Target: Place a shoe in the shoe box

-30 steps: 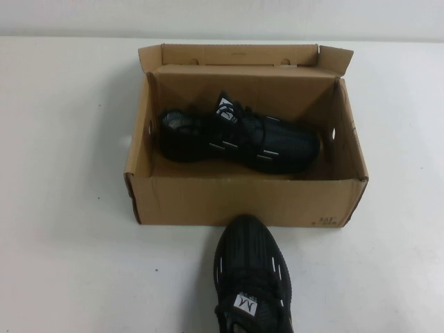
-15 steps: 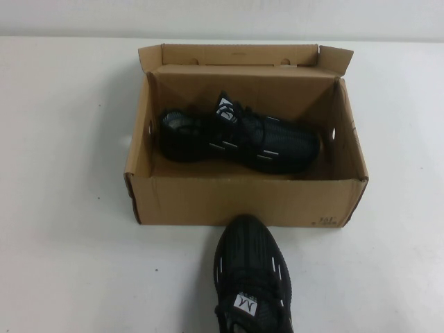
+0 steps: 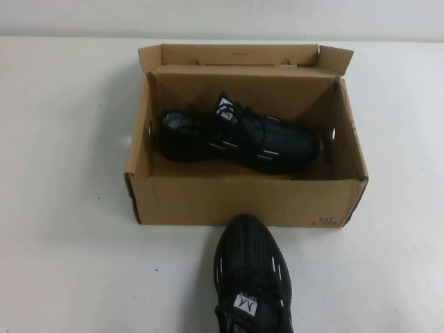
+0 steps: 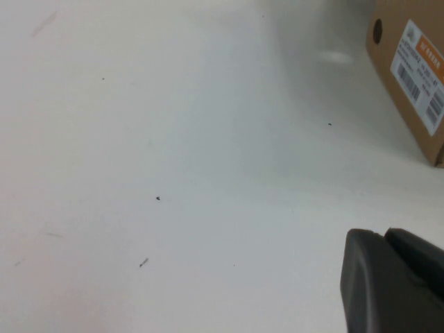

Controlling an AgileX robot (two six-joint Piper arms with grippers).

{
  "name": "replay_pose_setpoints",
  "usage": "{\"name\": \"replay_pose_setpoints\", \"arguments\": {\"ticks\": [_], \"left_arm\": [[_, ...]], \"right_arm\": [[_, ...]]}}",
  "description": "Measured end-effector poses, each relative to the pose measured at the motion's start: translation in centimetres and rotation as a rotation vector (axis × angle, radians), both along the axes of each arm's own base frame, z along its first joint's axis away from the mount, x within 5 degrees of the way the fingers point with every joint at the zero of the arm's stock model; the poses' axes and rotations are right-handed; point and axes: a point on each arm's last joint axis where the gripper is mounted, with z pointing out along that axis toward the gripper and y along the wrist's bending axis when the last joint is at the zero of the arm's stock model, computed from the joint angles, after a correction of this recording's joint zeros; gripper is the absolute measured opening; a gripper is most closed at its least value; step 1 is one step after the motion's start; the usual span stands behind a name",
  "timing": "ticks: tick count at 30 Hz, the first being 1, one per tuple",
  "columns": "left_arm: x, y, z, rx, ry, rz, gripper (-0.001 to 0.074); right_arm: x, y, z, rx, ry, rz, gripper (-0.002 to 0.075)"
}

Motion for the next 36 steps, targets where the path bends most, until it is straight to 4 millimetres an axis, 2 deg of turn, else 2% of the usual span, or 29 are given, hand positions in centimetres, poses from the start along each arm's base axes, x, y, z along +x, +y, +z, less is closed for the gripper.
{"name": "replay_pose_setpoints", "arguments": {"ticks": [17,23,30,36], "left_arm": [[0.1,0.0,0.3,-0.004,-0.035,-0.001,-0.0004],[0.2,0.0,0.8,-0.010,-0.086,-0.002,-0.0004],[0.5,-0.1,2.8,-0.037,-0.309,-0.007,-0.0004],[0.0,-0.1,5.7,-0.076,-0.637,-0.014,-0.0004]], "right_arm": [[0.0,0.0,0.1,0.000,-0.007,-0.002,-0.0016],[0.2,-0.2,1.0,0.004,-0.108,-0.027,-0.0016],[0.3,-0.7,3.0,0.014,-0.334,-0.085,-0.0016],[-0.3,-1.5,5.8,0.028,-0.648,-0.165,-0.0016]]}}
